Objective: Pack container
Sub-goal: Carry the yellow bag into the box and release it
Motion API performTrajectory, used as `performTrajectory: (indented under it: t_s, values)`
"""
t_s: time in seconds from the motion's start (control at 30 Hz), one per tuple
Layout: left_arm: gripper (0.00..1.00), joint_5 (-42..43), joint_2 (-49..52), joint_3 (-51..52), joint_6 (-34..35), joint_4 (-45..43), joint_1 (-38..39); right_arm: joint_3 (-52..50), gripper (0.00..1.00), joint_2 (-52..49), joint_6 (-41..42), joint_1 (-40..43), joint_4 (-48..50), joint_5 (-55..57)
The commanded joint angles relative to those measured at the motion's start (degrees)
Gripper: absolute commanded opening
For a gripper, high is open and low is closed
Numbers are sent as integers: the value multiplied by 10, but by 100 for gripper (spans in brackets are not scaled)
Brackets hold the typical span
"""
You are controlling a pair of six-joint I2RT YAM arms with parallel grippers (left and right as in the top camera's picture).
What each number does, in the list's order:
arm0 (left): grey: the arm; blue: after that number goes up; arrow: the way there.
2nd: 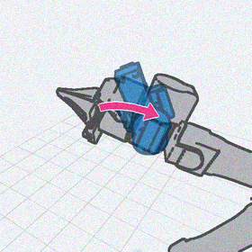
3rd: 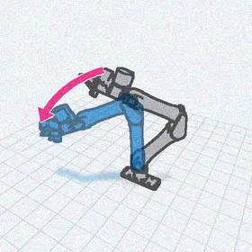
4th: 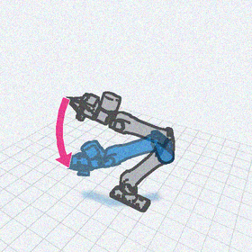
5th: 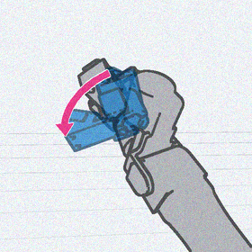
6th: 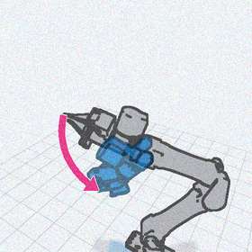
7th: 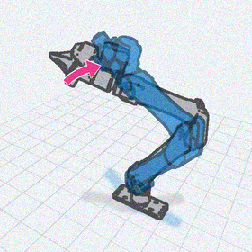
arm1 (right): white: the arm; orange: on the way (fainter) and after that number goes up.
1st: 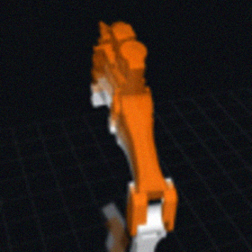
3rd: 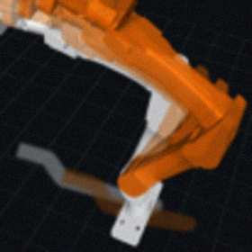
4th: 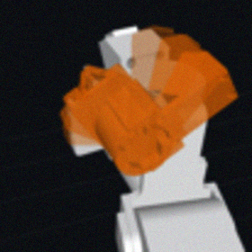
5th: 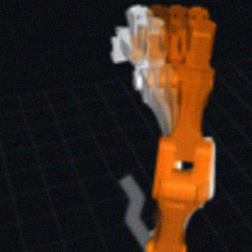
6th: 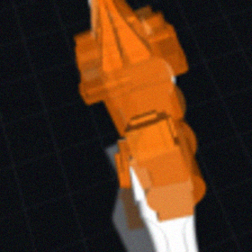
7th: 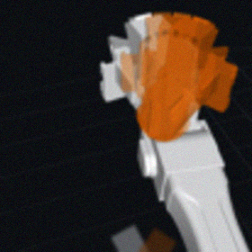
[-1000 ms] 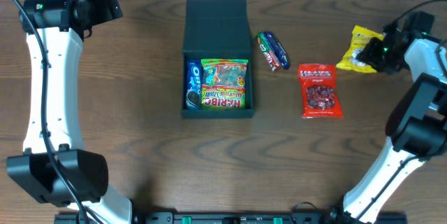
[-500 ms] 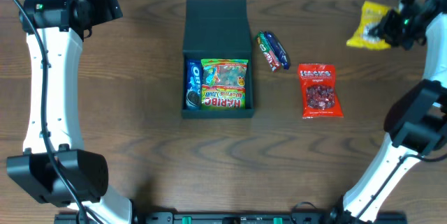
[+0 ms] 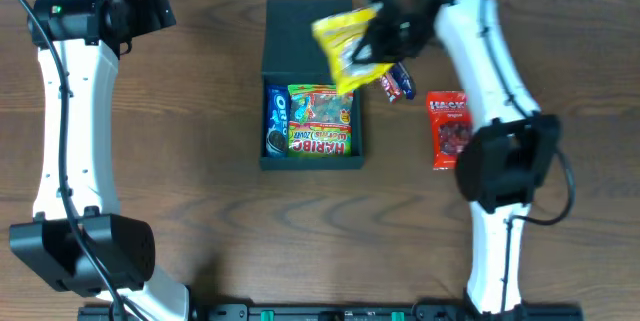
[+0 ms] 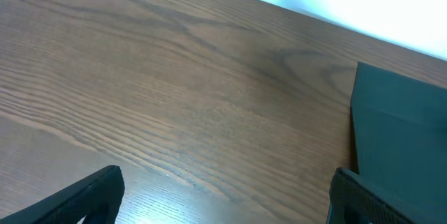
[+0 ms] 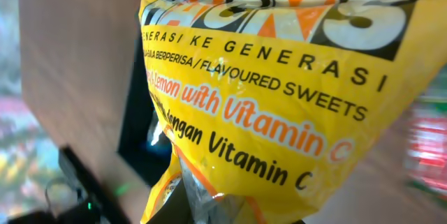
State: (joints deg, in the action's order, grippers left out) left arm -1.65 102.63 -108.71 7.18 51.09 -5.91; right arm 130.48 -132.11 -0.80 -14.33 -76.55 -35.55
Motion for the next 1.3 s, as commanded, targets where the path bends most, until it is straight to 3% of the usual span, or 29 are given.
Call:
performTrajectory:
  t_s: [0.0,0.23,0.37,0.5,0.7,1.13,1.17,1.23,1.27]
  values:
    - [95,2,-15,-14,-8,5,-1,-16,2,7,5,-29,-9,15]
    - [95,2,-15,-14,-8,14,-1,-77,1,7,108,-77,-16,14]
    - [95,2,-15,-14,-8,16,-1,-79,1,32,115,-83,-27,21]
    - [95,2,-15,-14,-8,16,-1,-95,2,92,115,-96,-37,130]
    - [95,5,-15,-14,-8,16,-1,-295,2,178,146,-115,128,100]
    - [95,13,-15,-14,-8,15,-1,-451,1,178,267,-118,307,95]
    - [95,13,-15,-14,-8,16,-1,-458,6,178,271,-119,317,97]
    - [95,13,-15,-14,-8,16,-1,-461,51,177,271,-120,319,99]
    - [95,13,-15,-14,-8,16,-1,-459,61,179,271,-118,320,99]
